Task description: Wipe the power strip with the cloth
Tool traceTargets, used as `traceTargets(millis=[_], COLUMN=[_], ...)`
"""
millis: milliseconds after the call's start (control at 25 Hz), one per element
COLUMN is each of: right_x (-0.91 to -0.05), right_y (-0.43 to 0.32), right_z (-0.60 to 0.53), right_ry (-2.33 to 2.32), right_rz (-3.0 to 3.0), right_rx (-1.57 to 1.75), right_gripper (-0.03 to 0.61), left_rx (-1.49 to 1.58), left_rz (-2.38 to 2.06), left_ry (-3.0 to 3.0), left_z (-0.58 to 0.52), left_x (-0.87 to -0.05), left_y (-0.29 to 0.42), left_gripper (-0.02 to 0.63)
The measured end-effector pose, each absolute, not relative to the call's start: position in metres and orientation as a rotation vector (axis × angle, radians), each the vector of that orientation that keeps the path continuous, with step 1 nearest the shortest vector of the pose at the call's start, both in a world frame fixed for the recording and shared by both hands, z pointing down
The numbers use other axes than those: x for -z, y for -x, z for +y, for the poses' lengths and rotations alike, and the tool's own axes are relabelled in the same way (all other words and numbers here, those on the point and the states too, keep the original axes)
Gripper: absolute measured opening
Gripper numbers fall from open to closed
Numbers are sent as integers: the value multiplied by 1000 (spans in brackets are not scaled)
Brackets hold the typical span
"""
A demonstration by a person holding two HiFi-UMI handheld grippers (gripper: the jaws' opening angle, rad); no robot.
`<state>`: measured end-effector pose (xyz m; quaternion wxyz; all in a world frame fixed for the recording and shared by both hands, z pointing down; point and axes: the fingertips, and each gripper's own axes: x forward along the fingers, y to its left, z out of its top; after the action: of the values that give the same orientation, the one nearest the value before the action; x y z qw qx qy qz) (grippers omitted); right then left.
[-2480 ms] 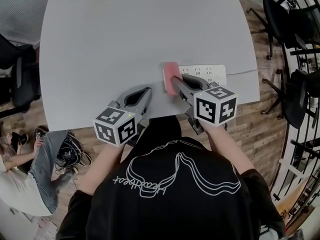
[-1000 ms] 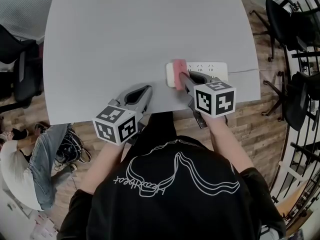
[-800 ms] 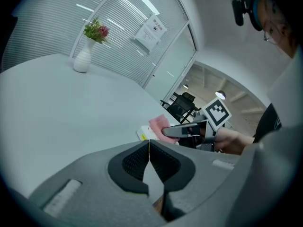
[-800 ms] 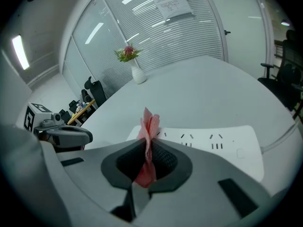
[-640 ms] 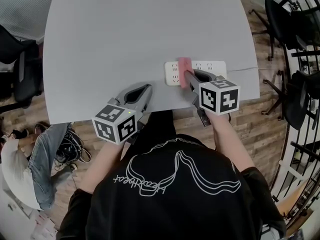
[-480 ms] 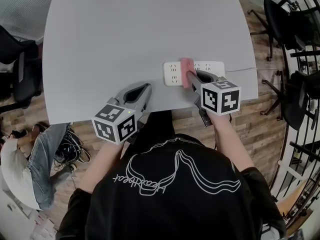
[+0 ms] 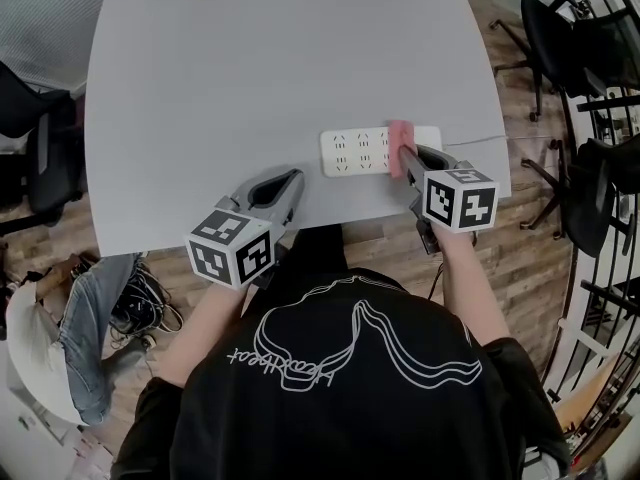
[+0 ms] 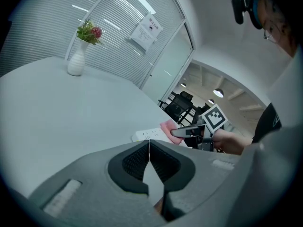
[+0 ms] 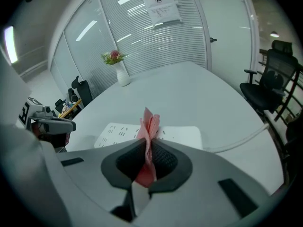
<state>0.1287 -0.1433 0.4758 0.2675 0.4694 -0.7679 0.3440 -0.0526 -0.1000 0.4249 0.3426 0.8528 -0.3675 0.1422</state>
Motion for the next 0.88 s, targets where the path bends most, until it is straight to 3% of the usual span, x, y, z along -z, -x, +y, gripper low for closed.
traceTargets(millis=[880], right_x=[-474], right_y=[-214], right_z=[-133], right_ry=[-1469], right_rz=[-1962], right_rx=[-908], right_gripper=[37], left_rx=[-398], left_rz=[-910], left_ry=[-2230], left_z=[-94], left_x=[-424], left_y=[31], left_gripper=[14])
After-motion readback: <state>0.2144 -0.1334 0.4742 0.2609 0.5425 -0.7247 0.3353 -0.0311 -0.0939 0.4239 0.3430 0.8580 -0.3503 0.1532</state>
